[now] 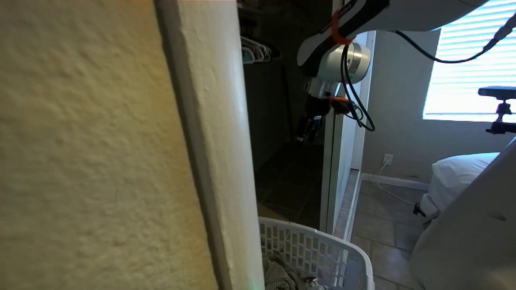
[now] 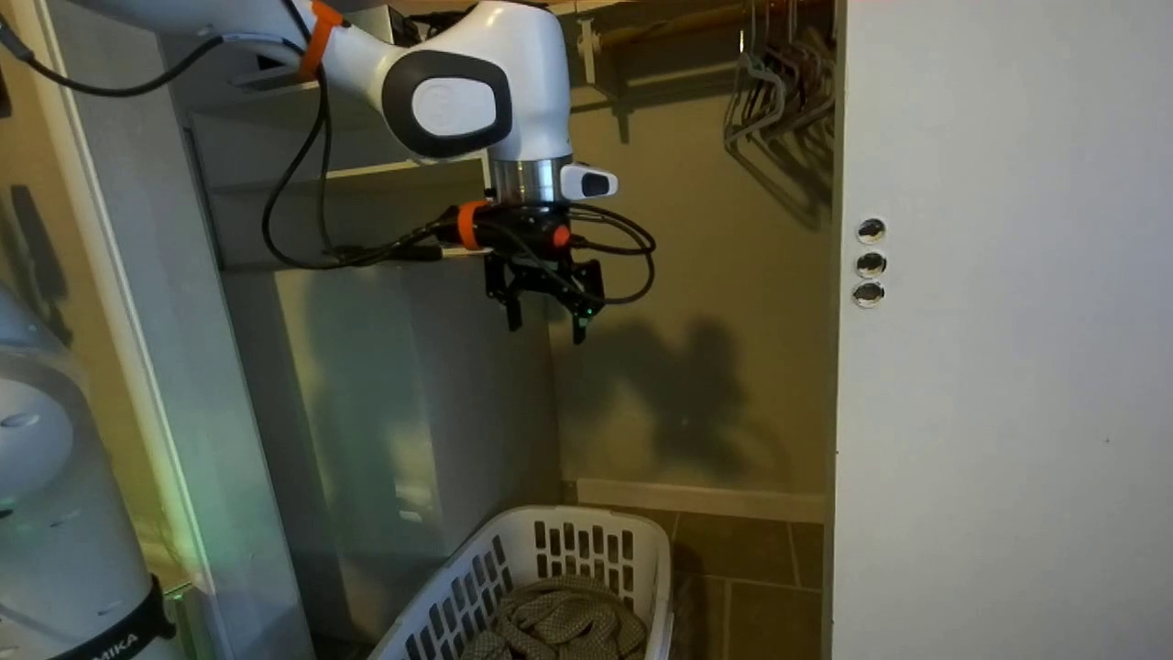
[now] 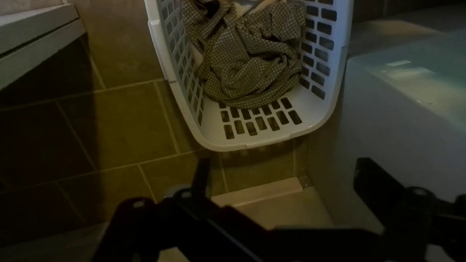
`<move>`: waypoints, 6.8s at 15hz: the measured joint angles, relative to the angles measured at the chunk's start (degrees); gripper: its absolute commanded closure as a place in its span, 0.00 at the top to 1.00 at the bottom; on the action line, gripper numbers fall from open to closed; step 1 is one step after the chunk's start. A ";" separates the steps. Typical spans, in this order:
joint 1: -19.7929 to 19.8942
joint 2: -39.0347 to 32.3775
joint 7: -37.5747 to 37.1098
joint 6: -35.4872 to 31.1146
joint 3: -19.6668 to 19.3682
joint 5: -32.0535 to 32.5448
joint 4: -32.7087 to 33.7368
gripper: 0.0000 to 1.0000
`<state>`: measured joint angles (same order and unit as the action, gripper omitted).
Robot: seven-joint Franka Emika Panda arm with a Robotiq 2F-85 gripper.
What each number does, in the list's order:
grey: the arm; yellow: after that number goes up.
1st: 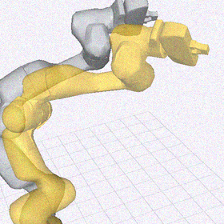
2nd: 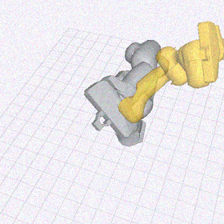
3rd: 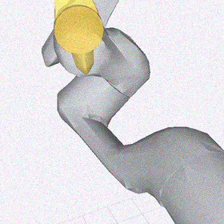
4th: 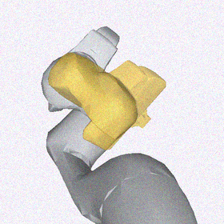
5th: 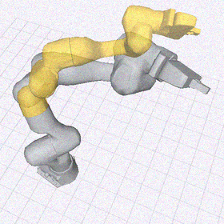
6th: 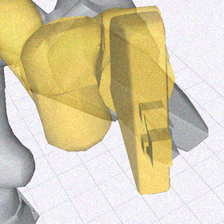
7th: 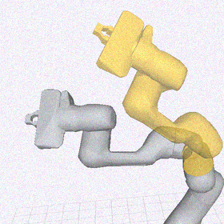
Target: Put the black object on the top shelf.
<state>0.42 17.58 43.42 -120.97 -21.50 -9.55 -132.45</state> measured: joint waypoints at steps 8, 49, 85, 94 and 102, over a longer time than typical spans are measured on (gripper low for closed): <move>-2.60 5.93 0.54 4.48 11.02 1.62 5.33 1.00; -15.88 -1.84 25.85 7.04 23.24 -30.49 16.60 1.00; -16.31 -16.00 10.95 -23.78 34.16 -29.41 20.36 0.52; -16.26 -16.17 8.88 -24.02 34.28 -26.97 20.50 0.00; -15.23 -16.16 6.20 -24.15 33.87 -25.21 20.87 0.27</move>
<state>-14.81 1.42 49.62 -145.12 12.37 -34.76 -111.58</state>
